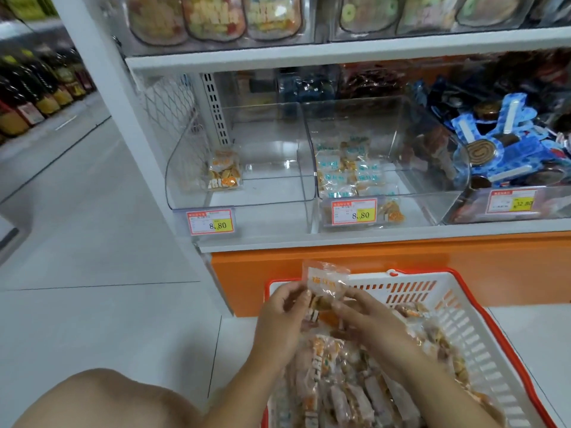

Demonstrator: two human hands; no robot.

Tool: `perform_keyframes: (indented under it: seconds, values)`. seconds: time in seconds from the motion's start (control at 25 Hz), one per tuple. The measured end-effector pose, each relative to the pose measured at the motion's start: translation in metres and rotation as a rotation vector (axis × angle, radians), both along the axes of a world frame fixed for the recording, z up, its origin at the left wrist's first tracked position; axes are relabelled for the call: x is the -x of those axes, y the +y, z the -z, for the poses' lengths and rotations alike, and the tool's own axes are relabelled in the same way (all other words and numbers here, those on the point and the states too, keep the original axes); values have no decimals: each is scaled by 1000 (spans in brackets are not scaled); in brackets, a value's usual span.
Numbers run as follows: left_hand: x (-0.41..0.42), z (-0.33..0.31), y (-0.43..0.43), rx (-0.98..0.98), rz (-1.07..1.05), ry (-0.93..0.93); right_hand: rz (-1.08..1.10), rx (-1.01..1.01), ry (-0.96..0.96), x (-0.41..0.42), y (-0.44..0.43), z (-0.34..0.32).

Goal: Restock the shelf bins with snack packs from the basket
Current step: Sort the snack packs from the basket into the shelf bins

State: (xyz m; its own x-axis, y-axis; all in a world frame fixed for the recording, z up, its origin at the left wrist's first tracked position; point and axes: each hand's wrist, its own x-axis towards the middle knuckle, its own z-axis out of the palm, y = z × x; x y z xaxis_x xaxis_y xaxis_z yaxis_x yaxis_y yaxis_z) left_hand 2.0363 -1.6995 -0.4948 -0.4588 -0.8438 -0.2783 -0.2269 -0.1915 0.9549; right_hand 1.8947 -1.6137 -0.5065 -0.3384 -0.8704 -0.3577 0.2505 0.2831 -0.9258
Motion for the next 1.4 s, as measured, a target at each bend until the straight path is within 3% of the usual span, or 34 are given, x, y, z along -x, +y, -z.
perform_keyframes:
  seconds: [0.16, 0.28, 0.36, 0.44, 0.52, 0.72, 0.92, 1.08, 1.2, 1.32, 1.4]
  values:
    - [-28, -65, -34, 339, -30, 72, 32, 187, 211, -35, -50, -72]
    - [-65, -109, -86, 707, -272, 28, 69, 247, 487, -52, -107, -131]
    - [-88, -117, -126, 891, -427, -66, 155, 336, 544, -56, -157, -154]
    - [-103, -111, -157, 829, -452, -223, 155, 318, 583, -55, -208, -158]
    - [-105, -99, -178, 654, -373, -284, 24, 152, 644, -48, -259, -142]
    - [-96, -84, -198, 593, -269, -171, -214, -260, 689, -33, -341, -90]
    - [-95, -89, -197, 553, -254, -153, -224, -379, 933, -38, -363, -92]
    - [-94, -86, -198, 566, -269, -160, -275, -371, 911, -37, -359, -94]
    - [-97, -80, -200, 612, -340, -207, -179, -235, 849, -30, -340, -110]
    - [-94, -85, -174, 872, -566, -318, 145, 234, 818, -25, -284, -125]
    - [-83, -93, -139, 1059, -581, -246, 295, 548, 810, -26, -224, -127]
